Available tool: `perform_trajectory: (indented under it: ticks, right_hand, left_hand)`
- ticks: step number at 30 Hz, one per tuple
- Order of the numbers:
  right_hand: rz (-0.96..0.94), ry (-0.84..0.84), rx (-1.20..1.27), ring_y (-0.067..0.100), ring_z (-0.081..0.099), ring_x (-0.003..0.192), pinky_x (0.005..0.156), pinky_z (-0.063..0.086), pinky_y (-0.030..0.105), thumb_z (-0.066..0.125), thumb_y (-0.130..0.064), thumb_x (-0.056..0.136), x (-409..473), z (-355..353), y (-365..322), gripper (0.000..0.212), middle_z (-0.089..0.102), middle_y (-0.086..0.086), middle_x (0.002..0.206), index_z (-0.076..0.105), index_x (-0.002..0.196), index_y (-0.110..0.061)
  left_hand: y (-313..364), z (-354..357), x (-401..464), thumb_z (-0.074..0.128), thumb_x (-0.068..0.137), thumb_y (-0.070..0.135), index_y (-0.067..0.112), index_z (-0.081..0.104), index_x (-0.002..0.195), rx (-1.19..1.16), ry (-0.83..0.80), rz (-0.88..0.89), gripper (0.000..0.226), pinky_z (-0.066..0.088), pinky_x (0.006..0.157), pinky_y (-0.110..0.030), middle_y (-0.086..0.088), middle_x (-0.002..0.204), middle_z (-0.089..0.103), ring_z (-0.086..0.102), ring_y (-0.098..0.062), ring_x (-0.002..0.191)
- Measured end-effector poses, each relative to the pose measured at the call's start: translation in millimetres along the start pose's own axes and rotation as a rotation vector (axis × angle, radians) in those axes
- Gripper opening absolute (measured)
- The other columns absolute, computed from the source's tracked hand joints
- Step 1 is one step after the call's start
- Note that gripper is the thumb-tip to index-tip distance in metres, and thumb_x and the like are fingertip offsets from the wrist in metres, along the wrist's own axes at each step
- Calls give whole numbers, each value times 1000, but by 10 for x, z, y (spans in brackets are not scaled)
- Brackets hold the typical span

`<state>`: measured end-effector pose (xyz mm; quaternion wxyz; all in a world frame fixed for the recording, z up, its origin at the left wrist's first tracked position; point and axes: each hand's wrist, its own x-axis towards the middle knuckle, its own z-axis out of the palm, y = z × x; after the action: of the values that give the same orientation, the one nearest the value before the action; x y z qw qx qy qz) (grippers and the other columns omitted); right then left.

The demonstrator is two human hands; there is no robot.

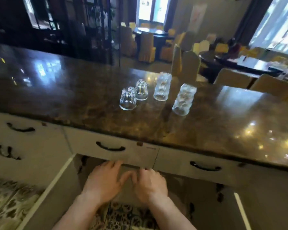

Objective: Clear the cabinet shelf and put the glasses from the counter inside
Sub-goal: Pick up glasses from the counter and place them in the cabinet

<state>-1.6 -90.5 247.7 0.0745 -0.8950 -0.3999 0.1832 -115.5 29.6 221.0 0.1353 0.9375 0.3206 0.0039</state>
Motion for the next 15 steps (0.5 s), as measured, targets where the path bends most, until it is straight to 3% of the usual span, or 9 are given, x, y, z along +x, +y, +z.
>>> perform_trajectory:
  ticks: [4, 7, 12, 15]
  right_hand:
    - [-70, 67, 27, 24, 63, 106, 84, 52, 40, 35, -55, 100, -294, -753, -155, 43, 64, 2, 118, 62, 117, -25]
    - [-122, 177, 15, 27, 63, 106, 84, 51, 42, 34, -54, 101, -440, -1364, -181, 44, 63, 4, 116, 61, 114, -22]
    - [-194, 474, -40, 25, 61, 98, 79, 53, 40, 29, -54, 101, -495, -2144, -93, 46, 62, 4, 109, 59, 113, -21]
    - [-206, 619, -39, 23, 61, 103, 86, 53, 39, 30, -56, 101, -433, -2464, -32, 48, 63, 3, 115, 60, 117, -22]
  left_hand:
    - [357, -857, -31, 18, 88, 78, 42, 42, 143, -10, 83, 39, 70, 46, 103, -33, 17, 139, 57, 53, -10, 126]
    - [680, -1487, 26, 13, 86, 79, 42, 46, 139, -22, 196, 91, 73, 46, 100, -32, 16, 132, 60, 56, -10, 122]
    - [1064, -2189, 218, 17, 90, 77, 41, 40, 144, -14, 418, 151, 68, 44, 104, -34, 16, 141, 55, 52, -9, 130]
    - [1229, -2458, 333, 26, 93, 71, 38, 37, 147, -51, 494, 163, 64, 38, 113, -37, 13, 152, 46, 42, -11, 140]
